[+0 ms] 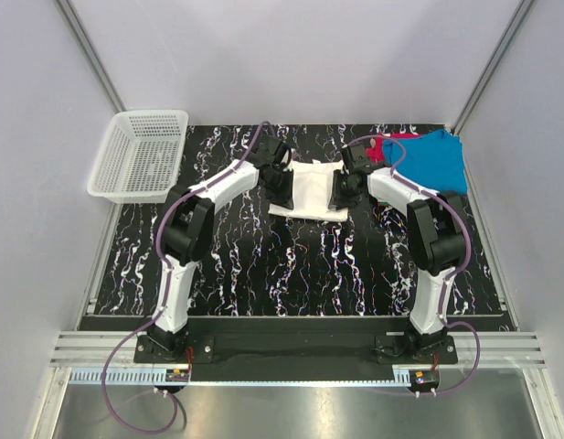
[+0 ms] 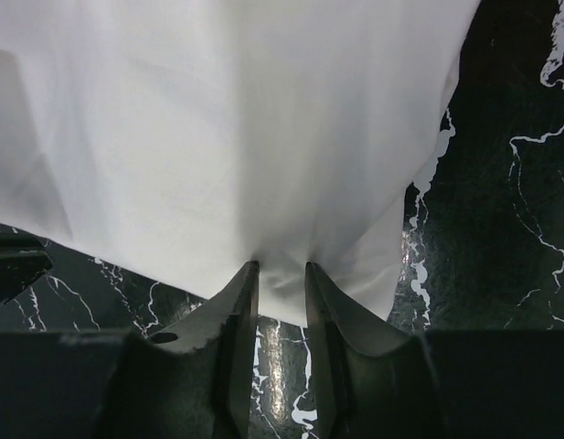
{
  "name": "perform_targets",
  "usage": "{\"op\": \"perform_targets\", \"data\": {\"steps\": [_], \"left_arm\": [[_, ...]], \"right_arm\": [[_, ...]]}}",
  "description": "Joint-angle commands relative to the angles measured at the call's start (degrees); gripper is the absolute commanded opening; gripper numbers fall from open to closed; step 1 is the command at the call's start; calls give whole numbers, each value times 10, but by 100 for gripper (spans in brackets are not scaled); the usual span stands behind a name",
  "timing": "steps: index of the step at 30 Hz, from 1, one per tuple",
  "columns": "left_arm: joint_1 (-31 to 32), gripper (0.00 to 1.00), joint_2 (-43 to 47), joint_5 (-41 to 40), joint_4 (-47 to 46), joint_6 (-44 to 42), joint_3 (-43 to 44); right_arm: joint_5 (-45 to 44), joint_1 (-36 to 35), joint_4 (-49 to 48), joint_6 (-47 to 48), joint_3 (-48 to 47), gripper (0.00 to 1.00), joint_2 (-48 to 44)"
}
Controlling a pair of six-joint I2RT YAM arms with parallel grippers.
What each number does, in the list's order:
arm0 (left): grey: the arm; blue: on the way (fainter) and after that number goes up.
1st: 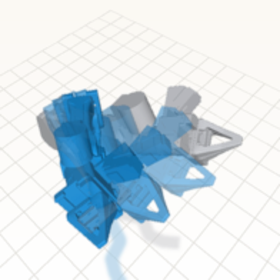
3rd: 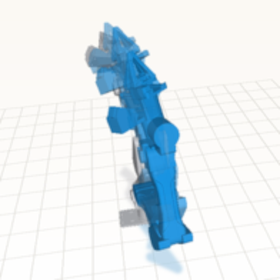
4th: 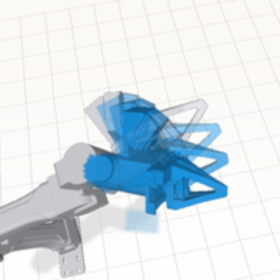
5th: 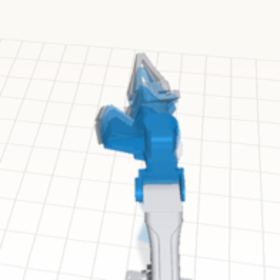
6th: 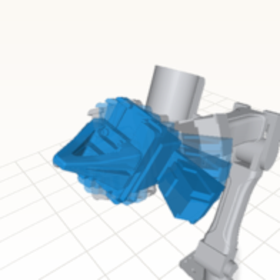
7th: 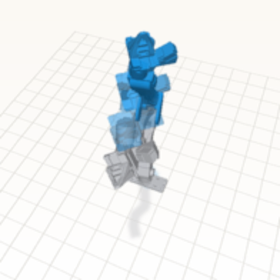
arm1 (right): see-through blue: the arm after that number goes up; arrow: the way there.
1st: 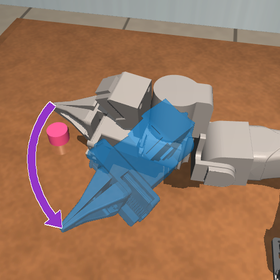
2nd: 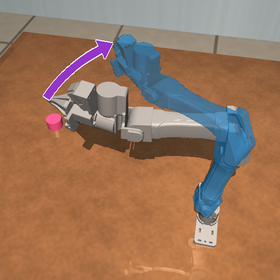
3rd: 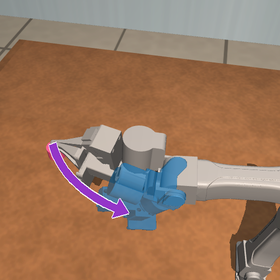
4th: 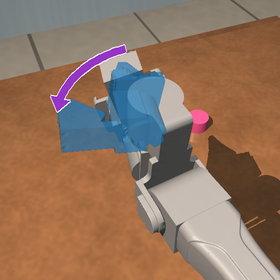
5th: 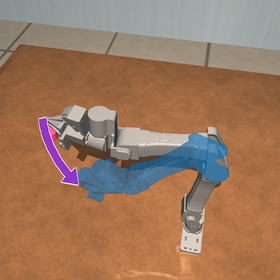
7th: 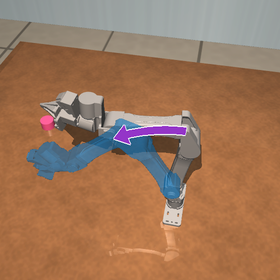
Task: Fold and stack the t-shirts
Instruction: Fold the tshirt
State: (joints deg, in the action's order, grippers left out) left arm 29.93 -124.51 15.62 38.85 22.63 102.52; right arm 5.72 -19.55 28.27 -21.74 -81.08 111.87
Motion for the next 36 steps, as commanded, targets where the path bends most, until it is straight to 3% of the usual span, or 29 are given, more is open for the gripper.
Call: {"op": "perform_targets", "data": {"steps": [1,4,5,8,10,11,27,29,32,36], "left_arm": [[-3,11,-5,-30,-9,-7,-18],[-2,6,-14,-40,-7,-10,-30],[-2,0,-18,-41,-4,-11,-32],[1,0,-31,-43,7,-12,-36],[3,0,-31,-47,7,-13,-45],[6,0,-29,-49,8,-14,-49],[34,0,68,-73,-1,-15,-147],[31,1,92,-69,0,-19,-145],[25,11,116,-67,0,-18,-125],[15,15,100,-73,6,-25,-61]], "right_arm": [[5,0,11,-12,-8,33,21],[-4,0,21,-12,-11,32,33],[-9,0,26,-12,-14,32,36],[-16,0,47,-8,-28,27,52],[-16,0,59,-7,-36,3,61],[-18,0,64,-9,-40,0,62],[-25,-29,99,-24,19,0,22],[-25,-31,100,-22,17,0,20],[-30,-30,102,-18,7,0,19],[-32,-31,109,-15,-8,0,26]]}}
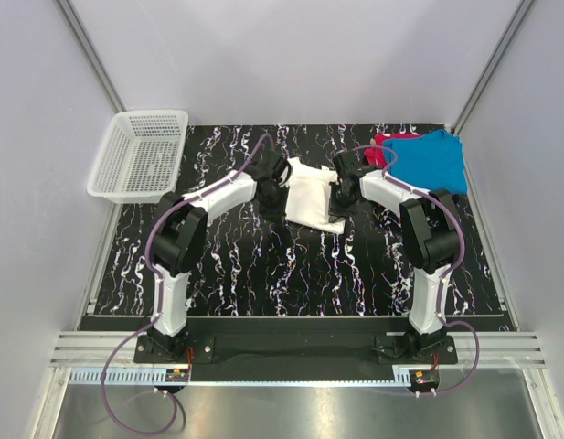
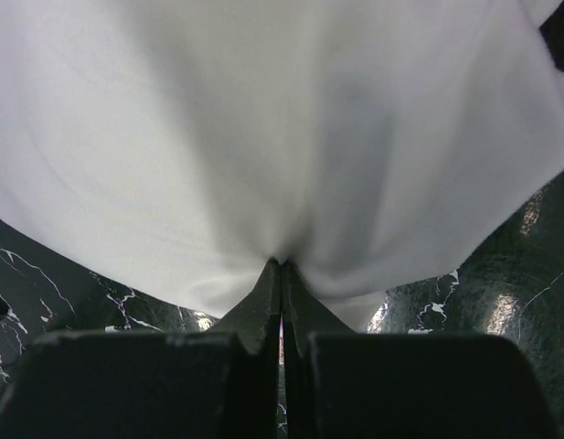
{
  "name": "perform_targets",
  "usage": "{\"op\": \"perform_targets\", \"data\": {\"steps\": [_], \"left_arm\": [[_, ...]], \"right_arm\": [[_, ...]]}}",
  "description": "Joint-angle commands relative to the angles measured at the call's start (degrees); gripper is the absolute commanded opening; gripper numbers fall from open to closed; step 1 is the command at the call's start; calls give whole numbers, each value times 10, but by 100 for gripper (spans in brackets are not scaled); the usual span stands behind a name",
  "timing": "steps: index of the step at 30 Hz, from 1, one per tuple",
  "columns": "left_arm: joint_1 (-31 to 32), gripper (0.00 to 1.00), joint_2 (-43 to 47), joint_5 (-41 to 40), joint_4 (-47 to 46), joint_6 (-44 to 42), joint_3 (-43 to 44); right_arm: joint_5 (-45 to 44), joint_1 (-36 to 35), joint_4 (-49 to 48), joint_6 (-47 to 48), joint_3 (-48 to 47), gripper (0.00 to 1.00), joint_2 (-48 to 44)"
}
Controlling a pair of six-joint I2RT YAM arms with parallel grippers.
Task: Fold and stack the t-shirts
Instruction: Fold the tshirt
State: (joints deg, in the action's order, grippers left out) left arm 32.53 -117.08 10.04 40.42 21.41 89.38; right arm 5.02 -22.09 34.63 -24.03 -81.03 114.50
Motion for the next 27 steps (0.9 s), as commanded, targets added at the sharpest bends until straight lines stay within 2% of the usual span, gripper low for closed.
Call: {"op": "perform_targets", "data": {"steps": [1,6,10,16,18,19,21,27], "left_arm": [[-14,15,14,-18,1,-14,84],[-21,16,-57,-11,28,-20,158],[-22,22,-109,-20,27,-22,182],[-24,21,-158,-11,31,-15,201],[-22,18,-168,-7,32,-8,188],[-22,8,-170,-7,32,-5,182],[-21,0,-161,-5,31,3,150],[-2,0,-89,-17,3,6,30]], "right_arm": [[-24,-6,46,8,-11,0,-1],[-24,-6,47,7,-13,0,0],[-26,-6,49,11,-10,0,-1],[-17,-5,52,11,-14,0,4],[-11,-6,54,10,-15,0,2],[-7,-5,54,10,-17,0,2],[-1,-6,55,7,-18,0,-2],[14,-5,61,4,-5,0,-23]]}}
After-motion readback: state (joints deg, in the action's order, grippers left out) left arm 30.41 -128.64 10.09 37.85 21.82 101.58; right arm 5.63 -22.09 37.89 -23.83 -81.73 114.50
